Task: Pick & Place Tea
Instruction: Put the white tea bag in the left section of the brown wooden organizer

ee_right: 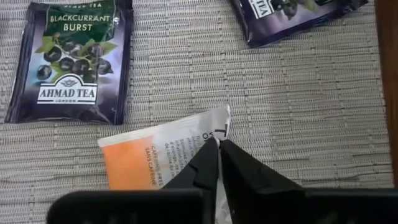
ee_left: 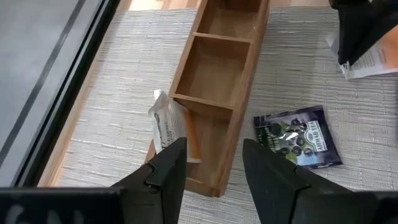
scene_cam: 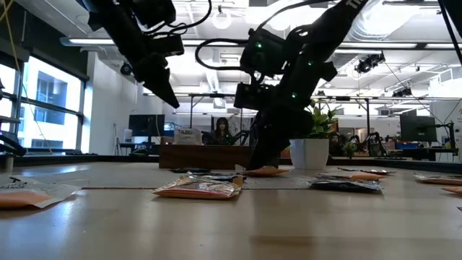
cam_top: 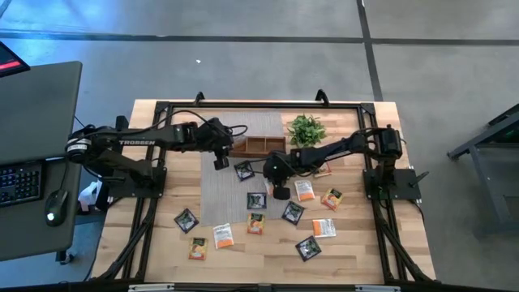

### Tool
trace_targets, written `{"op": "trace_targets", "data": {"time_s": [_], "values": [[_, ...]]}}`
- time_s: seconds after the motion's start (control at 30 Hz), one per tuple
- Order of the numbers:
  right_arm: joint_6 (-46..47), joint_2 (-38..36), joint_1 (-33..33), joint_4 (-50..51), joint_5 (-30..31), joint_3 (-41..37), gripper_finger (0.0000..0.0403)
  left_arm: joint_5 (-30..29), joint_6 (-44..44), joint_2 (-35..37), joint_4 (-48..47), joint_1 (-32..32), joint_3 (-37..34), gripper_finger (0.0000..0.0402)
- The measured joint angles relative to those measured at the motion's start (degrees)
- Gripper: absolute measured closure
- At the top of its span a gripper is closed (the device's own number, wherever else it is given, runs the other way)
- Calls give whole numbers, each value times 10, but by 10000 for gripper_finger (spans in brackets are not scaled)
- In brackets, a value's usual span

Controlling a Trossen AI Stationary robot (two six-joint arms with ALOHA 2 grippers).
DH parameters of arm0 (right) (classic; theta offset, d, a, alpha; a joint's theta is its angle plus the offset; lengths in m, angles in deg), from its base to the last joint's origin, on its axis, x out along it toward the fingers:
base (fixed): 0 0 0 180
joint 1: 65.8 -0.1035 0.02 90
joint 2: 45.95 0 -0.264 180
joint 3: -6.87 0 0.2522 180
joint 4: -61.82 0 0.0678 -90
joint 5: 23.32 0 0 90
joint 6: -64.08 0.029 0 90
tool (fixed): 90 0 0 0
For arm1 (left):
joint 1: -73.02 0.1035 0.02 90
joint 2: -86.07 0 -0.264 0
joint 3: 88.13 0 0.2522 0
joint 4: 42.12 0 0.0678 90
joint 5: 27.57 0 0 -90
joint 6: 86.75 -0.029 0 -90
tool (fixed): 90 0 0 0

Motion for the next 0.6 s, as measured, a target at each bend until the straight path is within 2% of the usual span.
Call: {"op": "trace_targets", "data": {"time_s": [0.07, 0.17, 0.23, 0.3, 0.37, 0.5, 0.6], "values": [[13, -14, -5, -1, 14, -3, 378, -1, 5, 15, -3, 0, 0, 248], [25, -39, -16, -34, 67, -6, 383, -12, 23, 40, -8, 0, 0, 248], [33, -58, -25, -84, 146, -3, 393, -33, 29, 67, -9, 0, 0, 248], [38, -61, -32, -165, 254, -2, 398, -56, 29, 97, -9, 0, 1, 248], [10, -52, -33, -256, 323, -2, 394, -75, 29, 126, -14, 0, 0, 248], [-109, -23, -27, -441, 333, -2, 389, -86, 29, 171, -13, 0, 0, 248], [-165, 0, -16, -512, 343, -2, 397, -86, 29, 195, -15, 0, 0, 248]]}}
